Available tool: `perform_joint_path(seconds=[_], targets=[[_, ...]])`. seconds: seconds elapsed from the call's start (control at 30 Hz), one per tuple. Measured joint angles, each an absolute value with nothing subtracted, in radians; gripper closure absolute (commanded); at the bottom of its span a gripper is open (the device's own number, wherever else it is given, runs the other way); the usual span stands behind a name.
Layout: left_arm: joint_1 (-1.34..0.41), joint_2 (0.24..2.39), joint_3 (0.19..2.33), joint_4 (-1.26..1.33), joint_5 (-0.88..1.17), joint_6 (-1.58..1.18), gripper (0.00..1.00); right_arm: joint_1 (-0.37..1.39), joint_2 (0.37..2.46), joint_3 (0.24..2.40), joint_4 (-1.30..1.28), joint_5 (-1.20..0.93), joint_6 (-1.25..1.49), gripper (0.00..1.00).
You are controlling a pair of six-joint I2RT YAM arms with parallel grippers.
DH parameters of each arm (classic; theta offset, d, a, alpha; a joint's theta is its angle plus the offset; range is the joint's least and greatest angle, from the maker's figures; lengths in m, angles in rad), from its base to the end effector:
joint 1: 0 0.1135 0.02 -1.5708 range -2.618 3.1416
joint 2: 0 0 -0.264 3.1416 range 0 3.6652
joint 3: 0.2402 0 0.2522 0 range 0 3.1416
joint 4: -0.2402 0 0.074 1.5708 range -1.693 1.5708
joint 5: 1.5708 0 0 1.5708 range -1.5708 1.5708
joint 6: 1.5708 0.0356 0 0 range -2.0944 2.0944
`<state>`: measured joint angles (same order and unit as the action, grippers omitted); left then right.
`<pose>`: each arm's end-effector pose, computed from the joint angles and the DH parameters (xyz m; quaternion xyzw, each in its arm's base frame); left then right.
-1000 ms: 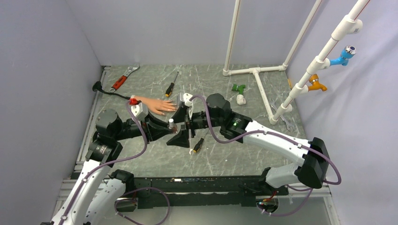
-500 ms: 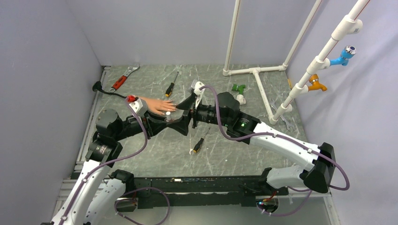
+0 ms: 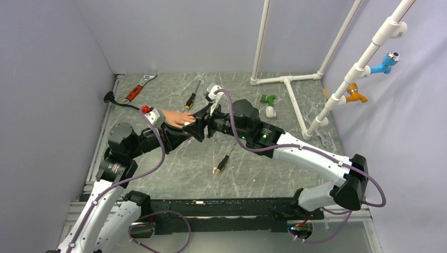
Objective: Paint the nails
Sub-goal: Unscrew the nail polish bottle.
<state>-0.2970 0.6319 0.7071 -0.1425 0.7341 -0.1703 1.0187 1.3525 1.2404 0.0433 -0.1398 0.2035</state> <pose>0.1335 -0.0658 0.3409 0.2878 0.6650 -0.4026 0.5594 0.1646 0.2767 0.3959 -0.3328 0.6506 0.4324 0.5282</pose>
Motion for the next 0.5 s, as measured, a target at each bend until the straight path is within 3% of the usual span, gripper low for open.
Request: perform_joint_path(seconds=[0.5], targets=[[-0.297,0.632,0.707,-0.148,0.709,-0.17,1.0,1.05,1.415,1.285,-0.008,-0.105,0.184,0.58]])
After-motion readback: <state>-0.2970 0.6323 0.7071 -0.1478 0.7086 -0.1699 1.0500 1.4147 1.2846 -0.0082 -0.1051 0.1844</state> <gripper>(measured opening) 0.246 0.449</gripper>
